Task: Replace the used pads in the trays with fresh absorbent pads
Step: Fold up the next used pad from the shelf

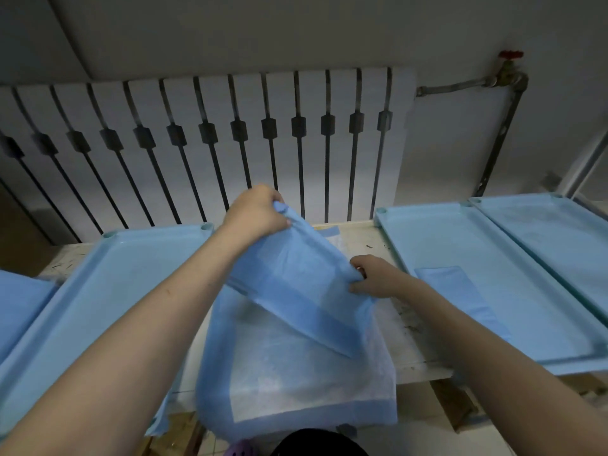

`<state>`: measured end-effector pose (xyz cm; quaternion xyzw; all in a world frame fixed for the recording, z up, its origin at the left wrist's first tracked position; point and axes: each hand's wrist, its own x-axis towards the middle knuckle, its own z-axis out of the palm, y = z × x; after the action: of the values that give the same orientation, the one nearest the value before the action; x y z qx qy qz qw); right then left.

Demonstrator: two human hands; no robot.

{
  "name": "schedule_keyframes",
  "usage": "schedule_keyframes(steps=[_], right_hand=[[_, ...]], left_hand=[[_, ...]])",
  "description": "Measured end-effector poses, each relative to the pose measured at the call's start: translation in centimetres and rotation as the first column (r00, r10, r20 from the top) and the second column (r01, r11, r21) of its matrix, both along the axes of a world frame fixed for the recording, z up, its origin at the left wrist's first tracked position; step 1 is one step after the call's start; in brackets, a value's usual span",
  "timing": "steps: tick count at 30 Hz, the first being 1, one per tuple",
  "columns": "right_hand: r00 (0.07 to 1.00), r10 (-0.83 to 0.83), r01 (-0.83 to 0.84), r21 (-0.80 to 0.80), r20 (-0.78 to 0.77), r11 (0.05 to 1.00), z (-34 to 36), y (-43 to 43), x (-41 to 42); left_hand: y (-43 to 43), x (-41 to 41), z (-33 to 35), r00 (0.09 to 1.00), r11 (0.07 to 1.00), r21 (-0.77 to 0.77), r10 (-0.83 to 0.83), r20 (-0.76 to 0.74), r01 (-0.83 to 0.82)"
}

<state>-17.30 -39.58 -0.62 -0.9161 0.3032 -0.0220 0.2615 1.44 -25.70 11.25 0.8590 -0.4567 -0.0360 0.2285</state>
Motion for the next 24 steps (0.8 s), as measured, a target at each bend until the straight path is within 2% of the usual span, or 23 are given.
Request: schedule_keyframes(steps=[2,3,5,6,8,12,16,20,24], right_hand=[[0.994,-0.043,0.024,0.188,0.097,0.982,0.3,0.8,-1.0],[0.980,-0.103,0.033,0.371,0.171,0.928,0.5,1.4,-1.5],[0.935,-0.250,-0.002,0.708,0.252,0.707,0.2,2.6,-2.0],[0.929,-0.275,-0.020,0.775,0.248,0.631,0.0,3.3,-2.1],[0.961,-0.197,-0.035,0.790,0.195,0.612,-0.4,4.8,-1.6],[0.990,-0.070,-0.059,0.818,0.120,0.573,-1.4,7.0,-0.5],[0.998,-0.066,0.061,0.734,-0.023,0.676,-3.0,7.5,-0.3],[0.993,-0.089,0.118,0.687,-0.078,0.716,-4.1,7.5,-0.7],[0.986,-0.140,0.169,0.601,-0.096,0.781,-3.8,7.8,-0.7]], left_hand=[[-0.5,0.4,0.7,0.996,0.991,-0.106,0.074,-0.041,-0.078],[-0.6,0.6,0.8,0.994,0.984,-0.143,0.107,-0.037,-0.111],[-1.2,1.0,0.8,0.985,0.967,-0.199,0.170,0.038,-0.160],[-1.6,1.0,0.7,0.979,0.961,-0.225,0.185,0.083,-0.162],[-2.8,0.5,0.2,0.972,0.957,-0.256,0.181,0.153,-0.138],[-4.6,-1.1,-1.9,0.966,0.974,-0.195,0.155,0.207,-0.114],[-5.1,-1.8,-5.0,0.971,0.976,-0.177,0.156,0.178,-0.125],[-5.0,-1.4,-6.7,0.946,0.930,-0.306,0.268,0.181,-0.205],[-3.8,-1.7,-6.2,0.938,0.893,-0.423,0.267,0.220,-0.154]])
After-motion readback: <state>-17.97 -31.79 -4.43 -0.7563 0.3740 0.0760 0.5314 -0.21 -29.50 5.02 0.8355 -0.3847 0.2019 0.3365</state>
